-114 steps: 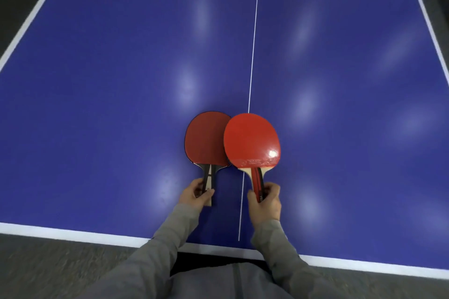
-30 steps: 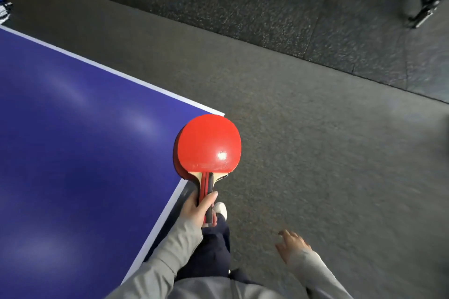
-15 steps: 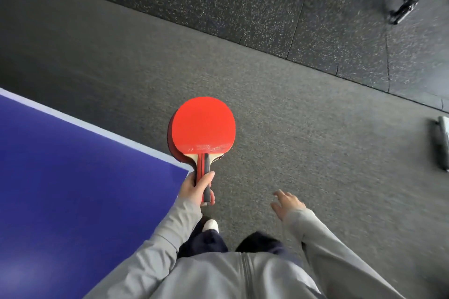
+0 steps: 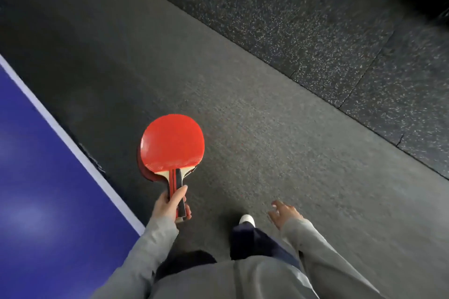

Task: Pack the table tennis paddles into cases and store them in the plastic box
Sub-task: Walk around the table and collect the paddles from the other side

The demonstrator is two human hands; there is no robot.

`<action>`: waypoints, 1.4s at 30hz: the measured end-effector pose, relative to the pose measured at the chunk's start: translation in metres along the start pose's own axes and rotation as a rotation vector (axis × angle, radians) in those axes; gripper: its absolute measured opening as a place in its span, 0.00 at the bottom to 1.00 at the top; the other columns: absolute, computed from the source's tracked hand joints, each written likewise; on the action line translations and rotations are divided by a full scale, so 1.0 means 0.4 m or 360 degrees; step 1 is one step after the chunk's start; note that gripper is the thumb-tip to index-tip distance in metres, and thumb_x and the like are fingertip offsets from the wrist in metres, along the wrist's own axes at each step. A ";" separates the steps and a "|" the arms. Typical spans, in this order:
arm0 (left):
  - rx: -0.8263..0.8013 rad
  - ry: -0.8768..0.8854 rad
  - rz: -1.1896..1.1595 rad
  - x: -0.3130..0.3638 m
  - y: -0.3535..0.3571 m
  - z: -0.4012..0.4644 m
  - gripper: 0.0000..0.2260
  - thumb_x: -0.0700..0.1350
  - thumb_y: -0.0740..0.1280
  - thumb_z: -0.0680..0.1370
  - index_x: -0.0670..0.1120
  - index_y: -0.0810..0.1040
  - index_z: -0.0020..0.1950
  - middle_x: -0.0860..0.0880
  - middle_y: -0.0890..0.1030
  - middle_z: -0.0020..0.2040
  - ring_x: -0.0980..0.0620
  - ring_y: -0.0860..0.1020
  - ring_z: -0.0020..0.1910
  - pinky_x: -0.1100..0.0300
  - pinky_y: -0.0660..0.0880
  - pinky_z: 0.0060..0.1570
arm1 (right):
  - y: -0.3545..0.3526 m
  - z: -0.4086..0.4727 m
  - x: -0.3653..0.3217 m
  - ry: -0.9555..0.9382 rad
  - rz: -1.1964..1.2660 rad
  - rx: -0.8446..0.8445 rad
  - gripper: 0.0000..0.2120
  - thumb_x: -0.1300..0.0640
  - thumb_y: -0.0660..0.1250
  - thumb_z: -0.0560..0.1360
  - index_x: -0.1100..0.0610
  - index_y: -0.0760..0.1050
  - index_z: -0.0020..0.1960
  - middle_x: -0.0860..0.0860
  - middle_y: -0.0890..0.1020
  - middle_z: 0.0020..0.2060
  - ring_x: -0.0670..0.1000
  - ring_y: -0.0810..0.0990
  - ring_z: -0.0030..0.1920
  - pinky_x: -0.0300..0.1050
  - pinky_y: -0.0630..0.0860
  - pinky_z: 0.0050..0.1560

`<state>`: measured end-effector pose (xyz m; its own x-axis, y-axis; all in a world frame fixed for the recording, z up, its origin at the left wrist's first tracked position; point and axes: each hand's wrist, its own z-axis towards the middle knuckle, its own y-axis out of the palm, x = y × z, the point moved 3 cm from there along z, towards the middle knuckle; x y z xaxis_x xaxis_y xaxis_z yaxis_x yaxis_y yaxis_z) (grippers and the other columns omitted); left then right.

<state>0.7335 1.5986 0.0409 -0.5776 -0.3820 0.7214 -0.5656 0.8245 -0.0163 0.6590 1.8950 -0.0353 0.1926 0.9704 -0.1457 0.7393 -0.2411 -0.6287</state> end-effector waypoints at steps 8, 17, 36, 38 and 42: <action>0.0367 0.0055 -0.0326 0.103 0.099 0.050 0.08 0.46 0.68 0.75 0.43 0.74 0.41 0.50 0.76 0.24 0.51 0.75 0.23 0.57 0.73 0.31 | -0.259 0.239 -0.058 -0.0239 -0.0329 -0.0097 0.19 0.47 0.56 0.78 0.47 0.67 0.68 0.52 0.75 0.66 0.55 0.74 0.65 0.48 0.70 0.65; 0.0498 0.0088 -0.0524 0.296 0.104 0.238 0.08 0.43 0.65 0.77 0.40 0.71 0.44 0.44 0.70 0.30 0.54 0.72 0.20 0.63 0.72 0.24 | -0.427 0.481 -0.405 -0.0446 -0.0502 -0.0157 0.21 0.48 0.59 0.78 0.50 0.67 0.70 0.54 0.73 0.68 0.56 0.73 0.66 0.46 0.69 0.65; 0.0649 0.0159 -0.0733 0.925 -0.015 0.892 0.08 0.42 0.67 0.76 0.40 0.71 0.42 0.46 0.72 0.24 0.52 0.73 0.20 0.62 0.71 0.20 | -0.835 0.889 -1.300 -0.0795 -0.0688 -0.0104 0.21 0.52 0.58 0.80 0.53 0.64 0.72 0.52 0.72 0.68 0.54 0.71 0.67 0.42 0.66 0.65; 0.0719 0.0158 -0.0765 0.983 -0.025 0.967 0.08 0.42 0.68 0.76 0.40 0.71 0.42 0.47 0.72 0.23 0.52 0.73 0.20 0.61 0.71 0.20 | -0.878 0.953 -1.401 -0.0830 -0.0726 -0.0103 0.21 0.51 0.58 0.80 0.52 0.64 0.72 0.52 0.72 0.68 0.54 0.71 0.68 0.43 0.66 0.66; 0.0873 0.0114 -0.0803 1.111 -0.052 1.100 0.09 0.43 0.68 0.75 0.40 0.71 0.40 0.44 0.71 0.27 0.48 0.72 0.22 0.60 0.70 0.21 | -0.980 1.060 -1.606 -0.0882 -0.0785 -0.0150 0.21 0.51 0.57 0.80 0.53 0.64 0.72 0.54 0.72 0.68 0.56 0.71 0.67 0.46 0.67 0.67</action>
<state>0.2298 1.2280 0.0571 -0.1410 -0.6150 0.7758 -0.9749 0.2225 -0.0008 -0.0279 1.3719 -0.0192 -0.5109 0.8246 -0.2429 0.7126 0.2482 -0.6562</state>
